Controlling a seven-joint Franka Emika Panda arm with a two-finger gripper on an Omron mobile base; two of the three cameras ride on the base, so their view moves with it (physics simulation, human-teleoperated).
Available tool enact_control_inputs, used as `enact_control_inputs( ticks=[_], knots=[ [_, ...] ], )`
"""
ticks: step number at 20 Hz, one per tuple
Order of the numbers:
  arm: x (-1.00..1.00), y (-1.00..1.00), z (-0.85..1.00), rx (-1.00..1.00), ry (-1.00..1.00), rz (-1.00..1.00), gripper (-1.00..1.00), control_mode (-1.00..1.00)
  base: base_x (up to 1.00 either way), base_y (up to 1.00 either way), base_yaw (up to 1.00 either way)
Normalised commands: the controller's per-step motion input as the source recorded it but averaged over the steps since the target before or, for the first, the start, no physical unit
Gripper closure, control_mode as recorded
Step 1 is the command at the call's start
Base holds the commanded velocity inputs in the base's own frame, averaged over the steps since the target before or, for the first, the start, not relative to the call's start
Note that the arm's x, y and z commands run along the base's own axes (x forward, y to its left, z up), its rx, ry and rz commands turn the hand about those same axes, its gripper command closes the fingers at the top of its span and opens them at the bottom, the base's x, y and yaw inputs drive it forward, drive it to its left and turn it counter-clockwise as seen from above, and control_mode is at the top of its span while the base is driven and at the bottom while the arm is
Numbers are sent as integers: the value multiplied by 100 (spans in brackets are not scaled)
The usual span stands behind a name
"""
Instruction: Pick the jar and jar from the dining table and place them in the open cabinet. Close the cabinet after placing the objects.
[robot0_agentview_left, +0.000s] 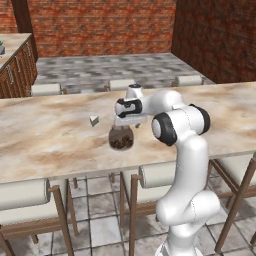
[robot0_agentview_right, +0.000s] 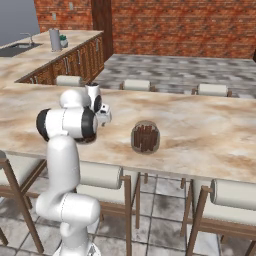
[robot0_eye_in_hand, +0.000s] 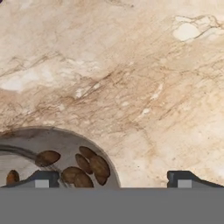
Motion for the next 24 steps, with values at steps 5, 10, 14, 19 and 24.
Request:
enact_control_inputs(
  ticks=[5, 10, 14, 19, 24],
  knots=[
    [0, 9, -20, 0, 4, 1, 100, -100, 0, 0, 0],
    [0, 0, 0, 0, 0, 0, 100, -100, 0, 0, 0],
    [0, 0, 0, 0, 1, 0, 100, -100, 0, 0, 0],
    [-5, 0, 12, 0, 1, 0, 100, -100, 0, 0, 0],
    [-8, 0, 21, 0, 0, 0, 100, -100, 0, 0, 0]
  ],
)
